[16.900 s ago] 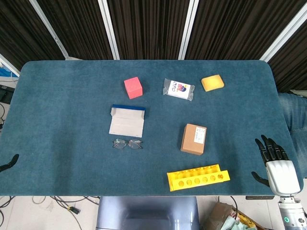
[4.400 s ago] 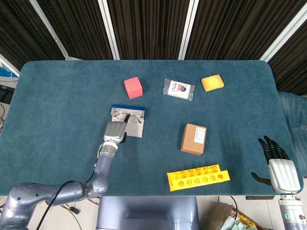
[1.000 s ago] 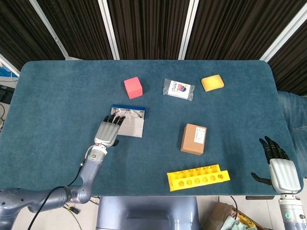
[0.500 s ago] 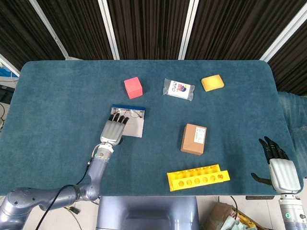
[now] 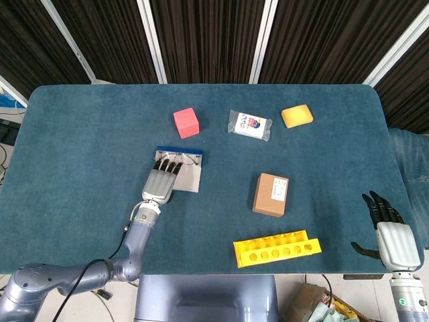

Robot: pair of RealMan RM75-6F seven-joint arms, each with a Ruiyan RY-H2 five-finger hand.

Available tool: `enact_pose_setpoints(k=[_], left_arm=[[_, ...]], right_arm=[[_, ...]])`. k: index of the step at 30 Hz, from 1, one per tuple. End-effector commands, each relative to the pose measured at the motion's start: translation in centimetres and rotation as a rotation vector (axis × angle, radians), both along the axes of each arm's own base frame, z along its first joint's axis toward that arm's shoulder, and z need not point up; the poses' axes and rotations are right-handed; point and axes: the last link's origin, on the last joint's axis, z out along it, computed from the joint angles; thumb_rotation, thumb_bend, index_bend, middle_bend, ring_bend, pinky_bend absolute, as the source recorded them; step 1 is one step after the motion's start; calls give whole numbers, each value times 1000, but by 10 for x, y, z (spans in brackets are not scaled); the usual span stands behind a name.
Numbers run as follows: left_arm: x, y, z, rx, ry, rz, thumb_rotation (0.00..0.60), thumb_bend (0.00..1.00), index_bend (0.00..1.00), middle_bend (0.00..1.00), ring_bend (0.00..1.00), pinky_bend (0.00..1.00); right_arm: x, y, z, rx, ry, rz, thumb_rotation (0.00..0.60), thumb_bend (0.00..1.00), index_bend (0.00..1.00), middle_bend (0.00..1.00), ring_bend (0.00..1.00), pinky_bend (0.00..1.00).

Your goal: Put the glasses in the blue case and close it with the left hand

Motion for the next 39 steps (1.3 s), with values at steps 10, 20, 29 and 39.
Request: enact_pose_setpoints(k=[10, 20, 29, 39], left_arm=[[2, 3, -3, 20, 0, -10, 600, 254, 85, 145, 63, 99], [2, 4, -4, 31, 11, -12, 600, 278, 84, 141, 63, 98], [2, 7, -4, 39, 16, -11, 600, 365, 84, 141, 63, 96], [5, 10, -3, 62, 23, -21, 600, 440, 86, 141, 63, 96]], right_arm=[[0, 0, 0, 0, 0, -3, 600, 103, 0, 0, 91, 187], [0, 0, 0, 1, -2, -3, 600, 103, 0, 0, 91, 187], [0, 0, 0, 2, -3, -6, 600, 104, 0, 0, 91, 187], [0, 0, 0, 3, -4, -7, 600, 103, 0, 0, 91, 187]])
